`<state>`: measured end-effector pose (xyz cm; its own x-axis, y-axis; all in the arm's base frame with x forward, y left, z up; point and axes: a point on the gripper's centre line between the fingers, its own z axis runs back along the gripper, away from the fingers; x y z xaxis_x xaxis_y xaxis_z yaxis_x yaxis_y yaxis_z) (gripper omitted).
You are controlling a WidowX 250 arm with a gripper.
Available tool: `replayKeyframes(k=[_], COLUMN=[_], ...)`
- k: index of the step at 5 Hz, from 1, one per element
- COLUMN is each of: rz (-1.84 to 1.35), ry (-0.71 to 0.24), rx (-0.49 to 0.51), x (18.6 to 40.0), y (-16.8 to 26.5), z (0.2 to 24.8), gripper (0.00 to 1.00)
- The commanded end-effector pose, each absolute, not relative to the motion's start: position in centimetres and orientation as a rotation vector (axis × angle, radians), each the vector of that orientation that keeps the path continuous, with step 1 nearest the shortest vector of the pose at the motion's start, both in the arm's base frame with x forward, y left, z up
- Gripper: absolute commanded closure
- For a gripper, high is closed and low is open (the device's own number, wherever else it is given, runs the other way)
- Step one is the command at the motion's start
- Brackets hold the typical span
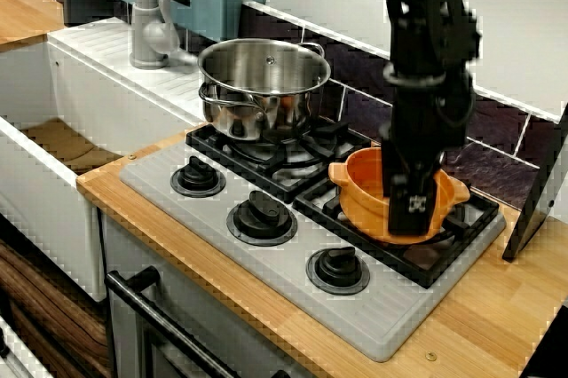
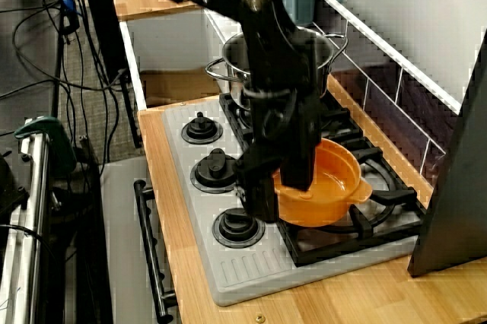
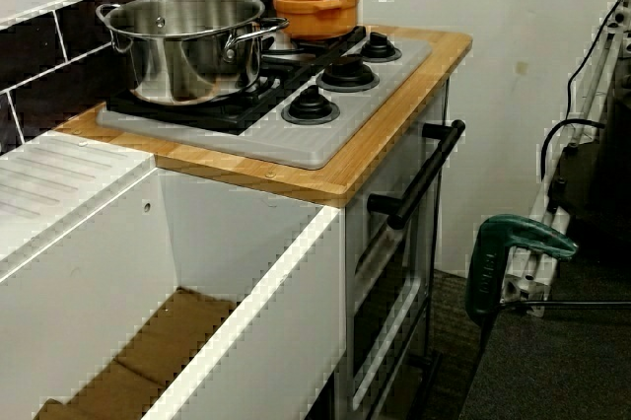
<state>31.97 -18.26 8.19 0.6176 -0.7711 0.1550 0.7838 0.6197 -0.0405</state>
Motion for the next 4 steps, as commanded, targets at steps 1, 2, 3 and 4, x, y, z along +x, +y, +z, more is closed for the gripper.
replayKeyframes(k=[1, 2, 3, 4], rz=[-0.909, -0.923, -0.916, -0.912], ry=[-0.17, -0.152, -0.148, -0.155], rx=[-0.121, -0.114, -0.119, -0.12], x=[31.76, 32.29, 32.49, 32.37], y=[-18.82, -18.65, -18.41, -18.18], z=[8.55, 8.42, 8.78, 8.98], gripper=[0.0, 1.0, 1.0, 1.0])
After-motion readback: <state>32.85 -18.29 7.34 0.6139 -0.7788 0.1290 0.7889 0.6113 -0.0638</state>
